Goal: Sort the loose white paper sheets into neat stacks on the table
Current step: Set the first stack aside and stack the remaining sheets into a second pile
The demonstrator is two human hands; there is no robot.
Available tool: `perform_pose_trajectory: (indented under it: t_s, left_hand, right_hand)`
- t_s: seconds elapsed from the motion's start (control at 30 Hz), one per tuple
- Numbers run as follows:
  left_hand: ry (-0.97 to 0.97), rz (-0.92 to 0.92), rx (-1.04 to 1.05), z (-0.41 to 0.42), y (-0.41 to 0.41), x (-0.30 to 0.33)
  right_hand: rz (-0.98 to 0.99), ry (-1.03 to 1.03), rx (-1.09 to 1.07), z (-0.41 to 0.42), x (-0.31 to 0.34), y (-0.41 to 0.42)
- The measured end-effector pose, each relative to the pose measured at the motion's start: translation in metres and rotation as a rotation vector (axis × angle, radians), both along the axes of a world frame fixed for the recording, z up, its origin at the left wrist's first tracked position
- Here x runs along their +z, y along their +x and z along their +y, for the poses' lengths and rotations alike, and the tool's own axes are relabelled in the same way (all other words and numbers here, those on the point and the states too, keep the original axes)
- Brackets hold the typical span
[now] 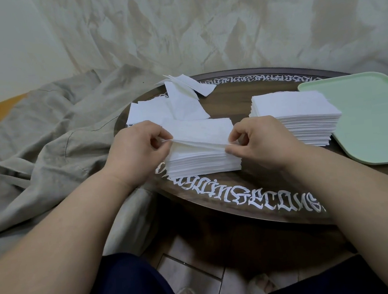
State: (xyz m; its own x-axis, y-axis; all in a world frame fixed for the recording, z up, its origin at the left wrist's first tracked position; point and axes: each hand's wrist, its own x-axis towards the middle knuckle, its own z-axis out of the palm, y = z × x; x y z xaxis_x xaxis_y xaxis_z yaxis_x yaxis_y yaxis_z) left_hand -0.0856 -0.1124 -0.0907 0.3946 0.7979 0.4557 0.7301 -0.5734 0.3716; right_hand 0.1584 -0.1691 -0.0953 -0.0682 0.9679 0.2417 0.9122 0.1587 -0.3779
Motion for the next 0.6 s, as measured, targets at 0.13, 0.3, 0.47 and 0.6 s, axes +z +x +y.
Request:
perform_pose_trajectory:
  t_s: [0.13, 0.3, 0.47, 0.6]
  left_hand:
    - [-0.081, 0.003, -0.037, -0.0022, -0.0005, 0.0008]
    - [-0.226, 0.123, -0.034, -0.0023, -0.0027, -0.002]
    - [-0.24, 0.101, -0.021, -0.001, -0.0025, -0.0032]
    - [-0.209, 0.077, -0.008, 0.0001, -0.0036, -0.0051]
  right_hand:
    - [0.005, -0.01, 0.002, -0.0009, -0.0004, -0.0001]
    - [-0.007, -0.018, 0.009, -0.0007, 0.0, -0.0001]
    - [0.005, -0.015, 0.016, -0.0007, 0.0006, -0.0003]
    - [0.043, 0.005, 0.024, -0.0018, 0.0022, 0.0003]
